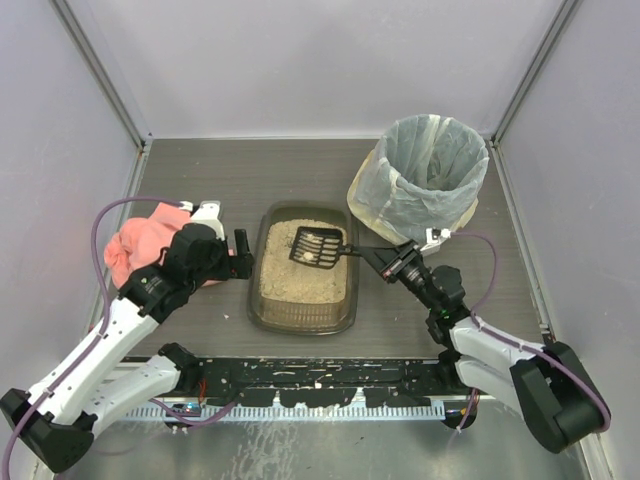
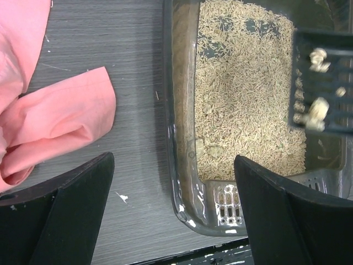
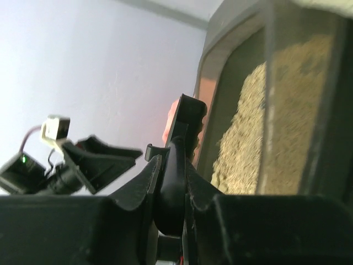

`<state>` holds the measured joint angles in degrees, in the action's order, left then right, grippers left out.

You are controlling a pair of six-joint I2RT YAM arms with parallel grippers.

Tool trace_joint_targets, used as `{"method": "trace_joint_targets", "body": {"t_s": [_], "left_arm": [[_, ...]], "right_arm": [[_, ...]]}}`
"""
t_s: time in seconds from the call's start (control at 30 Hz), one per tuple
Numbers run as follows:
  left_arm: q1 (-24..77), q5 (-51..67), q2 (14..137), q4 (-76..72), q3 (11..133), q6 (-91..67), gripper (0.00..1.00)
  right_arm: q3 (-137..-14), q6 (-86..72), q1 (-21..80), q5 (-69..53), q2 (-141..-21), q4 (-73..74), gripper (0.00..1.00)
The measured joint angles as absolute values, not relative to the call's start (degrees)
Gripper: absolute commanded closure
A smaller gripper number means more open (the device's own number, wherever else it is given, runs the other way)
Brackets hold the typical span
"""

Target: Clean the litter box

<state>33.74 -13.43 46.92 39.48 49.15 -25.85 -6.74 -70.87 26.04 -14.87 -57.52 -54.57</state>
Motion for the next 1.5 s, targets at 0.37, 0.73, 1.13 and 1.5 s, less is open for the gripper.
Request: {"method": "trace_joint_targets", "body": {"t_s": [0.37,0.73,1.13,1.5], "left_arm": [[33.7,-13.3,47.4,39.3,48.8,-26.1,0.08],[33.7,-13.2,48.5,38.8,48.4,-26.1,0.08],[33.7,-12.7,48.5,38.7,48.4,-26.1,0.07],[33.7,-12.7,47.9,38.9,48.4,-26.1,0.06]], "right_arm": [[-6.7,-70.4,24.3,-13.9,-55.1,-52.8,0.99],[-8.0,-69.4,27.3,-14.0,-51.6,-47.0,0.99],[-25.2,-61.5,26.7,-10.6,-41.5,-25.1,0.99],[-45.1,-56.7,12.7,-6.4,-42.2,-11.9,0.99]]}}
